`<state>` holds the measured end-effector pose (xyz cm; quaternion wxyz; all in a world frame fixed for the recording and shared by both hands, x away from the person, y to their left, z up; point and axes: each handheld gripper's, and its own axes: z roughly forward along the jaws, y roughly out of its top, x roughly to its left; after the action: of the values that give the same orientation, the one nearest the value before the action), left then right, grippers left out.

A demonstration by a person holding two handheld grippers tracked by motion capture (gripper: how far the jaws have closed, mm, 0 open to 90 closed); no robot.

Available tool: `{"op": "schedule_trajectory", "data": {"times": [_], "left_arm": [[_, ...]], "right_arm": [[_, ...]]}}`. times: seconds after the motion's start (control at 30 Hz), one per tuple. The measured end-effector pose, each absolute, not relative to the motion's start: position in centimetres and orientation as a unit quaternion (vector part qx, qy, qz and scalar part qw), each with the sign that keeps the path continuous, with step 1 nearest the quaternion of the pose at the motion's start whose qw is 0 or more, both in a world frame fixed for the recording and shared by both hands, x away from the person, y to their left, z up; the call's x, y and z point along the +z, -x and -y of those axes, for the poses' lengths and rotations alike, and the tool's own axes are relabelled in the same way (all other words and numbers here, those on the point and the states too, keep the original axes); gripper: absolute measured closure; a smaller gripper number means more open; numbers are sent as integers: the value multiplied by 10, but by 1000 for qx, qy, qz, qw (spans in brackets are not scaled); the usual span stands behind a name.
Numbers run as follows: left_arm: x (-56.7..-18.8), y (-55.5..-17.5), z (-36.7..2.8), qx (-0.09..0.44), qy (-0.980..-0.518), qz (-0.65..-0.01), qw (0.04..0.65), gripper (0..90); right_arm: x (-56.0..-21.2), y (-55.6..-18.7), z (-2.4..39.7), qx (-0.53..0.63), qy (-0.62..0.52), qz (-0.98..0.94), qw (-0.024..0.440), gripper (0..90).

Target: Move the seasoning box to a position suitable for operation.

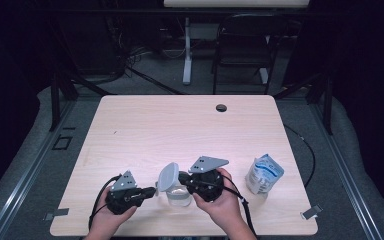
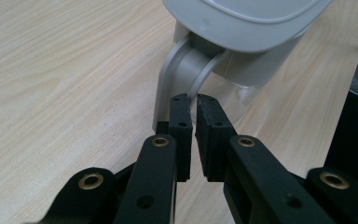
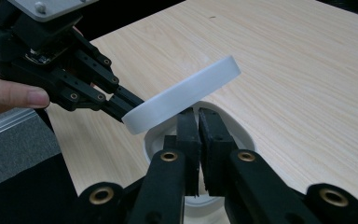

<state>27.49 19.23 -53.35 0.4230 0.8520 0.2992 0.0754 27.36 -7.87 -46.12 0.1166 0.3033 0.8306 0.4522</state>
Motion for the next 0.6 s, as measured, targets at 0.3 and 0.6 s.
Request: {"op": "schedule_trajectory", "data": {"times": [0.3,0.6], "left_arm": [[-533,-275,-194,75,-851,-301,424,849],[-534,-274,-196,75,-849,-304,425,849]], "right_arm": [[-451,-273,66,455,-287,-835,119,875],[-444,-272,54,458,-269,-839,118,872]]}}
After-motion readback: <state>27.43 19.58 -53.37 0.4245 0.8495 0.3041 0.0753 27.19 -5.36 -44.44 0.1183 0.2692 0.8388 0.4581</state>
